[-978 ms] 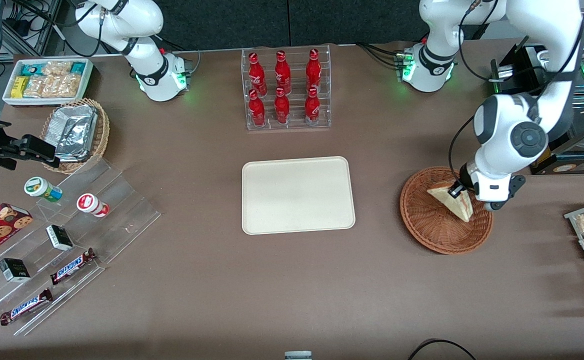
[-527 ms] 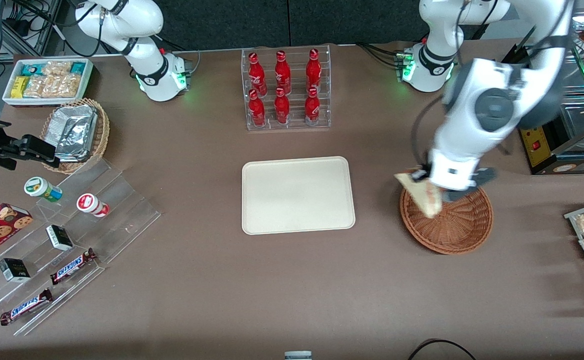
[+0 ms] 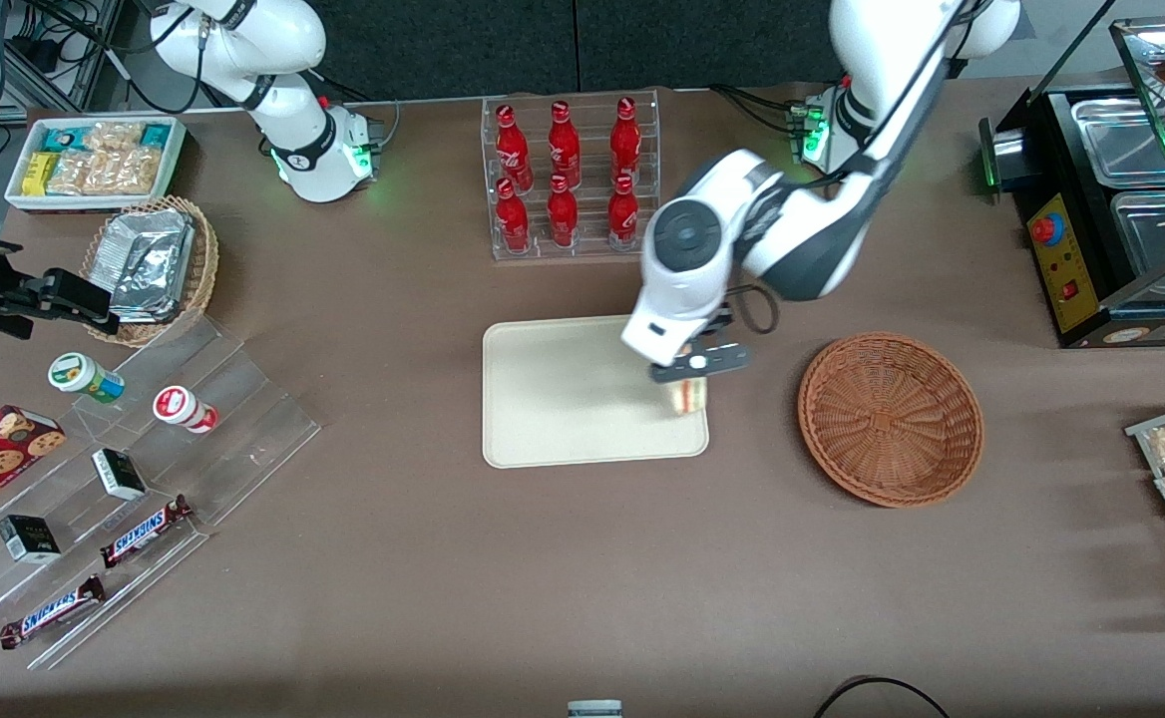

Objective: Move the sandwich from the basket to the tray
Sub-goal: 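Lower the held sandwich onto the middle of the cream tray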

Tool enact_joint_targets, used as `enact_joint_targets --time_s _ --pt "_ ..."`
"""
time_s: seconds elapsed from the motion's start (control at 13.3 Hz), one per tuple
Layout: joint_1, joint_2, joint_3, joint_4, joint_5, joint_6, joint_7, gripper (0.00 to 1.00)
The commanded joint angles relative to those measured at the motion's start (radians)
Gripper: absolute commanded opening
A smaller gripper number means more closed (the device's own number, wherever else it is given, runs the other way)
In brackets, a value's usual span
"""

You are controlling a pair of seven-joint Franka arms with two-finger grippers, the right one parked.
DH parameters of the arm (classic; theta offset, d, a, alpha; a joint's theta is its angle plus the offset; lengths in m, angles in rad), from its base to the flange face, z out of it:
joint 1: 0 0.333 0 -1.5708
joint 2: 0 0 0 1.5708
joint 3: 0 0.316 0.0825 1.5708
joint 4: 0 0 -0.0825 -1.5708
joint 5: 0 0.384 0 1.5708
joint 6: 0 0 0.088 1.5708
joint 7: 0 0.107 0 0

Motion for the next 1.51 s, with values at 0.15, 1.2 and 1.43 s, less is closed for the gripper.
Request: enact_joint_targets --time_s 0.15,1.2,1.43 --pt "-0.106 0.171 0.015 0.103 0.071 0.116 -0.060 0.00" --pt "-0.192 0.265 0.016 0.196 0.153 0.101 -0.130 0.99" --pt "-0.138 0.192 0.012 0.241 0.132 -0.020 -0.132 0.99"
